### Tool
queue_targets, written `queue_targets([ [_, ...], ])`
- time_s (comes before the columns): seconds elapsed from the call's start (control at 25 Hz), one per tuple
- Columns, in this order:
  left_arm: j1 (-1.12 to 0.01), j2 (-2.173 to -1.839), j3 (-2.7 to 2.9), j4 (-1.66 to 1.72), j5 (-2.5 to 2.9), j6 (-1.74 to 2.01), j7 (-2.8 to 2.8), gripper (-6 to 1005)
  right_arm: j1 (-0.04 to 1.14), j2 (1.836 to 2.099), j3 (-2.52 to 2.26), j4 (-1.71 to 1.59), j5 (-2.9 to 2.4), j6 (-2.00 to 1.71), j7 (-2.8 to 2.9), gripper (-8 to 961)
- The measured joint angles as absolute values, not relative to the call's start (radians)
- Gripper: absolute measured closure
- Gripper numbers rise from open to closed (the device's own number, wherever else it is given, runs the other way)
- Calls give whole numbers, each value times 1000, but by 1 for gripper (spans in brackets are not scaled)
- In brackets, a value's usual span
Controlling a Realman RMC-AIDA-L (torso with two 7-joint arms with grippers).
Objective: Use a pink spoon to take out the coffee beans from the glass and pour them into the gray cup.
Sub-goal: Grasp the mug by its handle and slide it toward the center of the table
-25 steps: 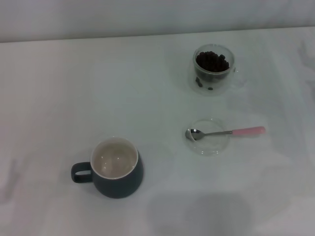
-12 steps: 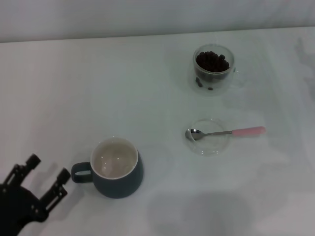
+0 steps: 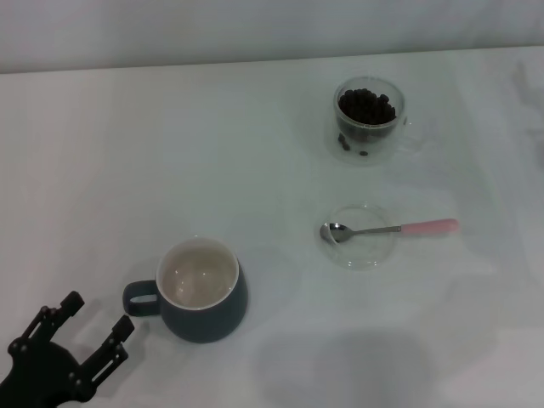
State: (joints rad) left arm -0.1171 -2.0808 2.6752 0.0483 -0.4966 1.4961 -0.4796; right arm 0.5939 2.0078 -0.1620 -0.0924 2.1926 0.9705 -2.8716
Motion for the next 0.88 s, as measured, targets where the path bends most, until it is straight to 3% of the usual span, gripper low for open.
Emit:
queue_targets([
  [0.88,-207,-2085,2675,88,-499,1314,-468,169,588,2011,-166,-94,2187,979,-2872,110],
])
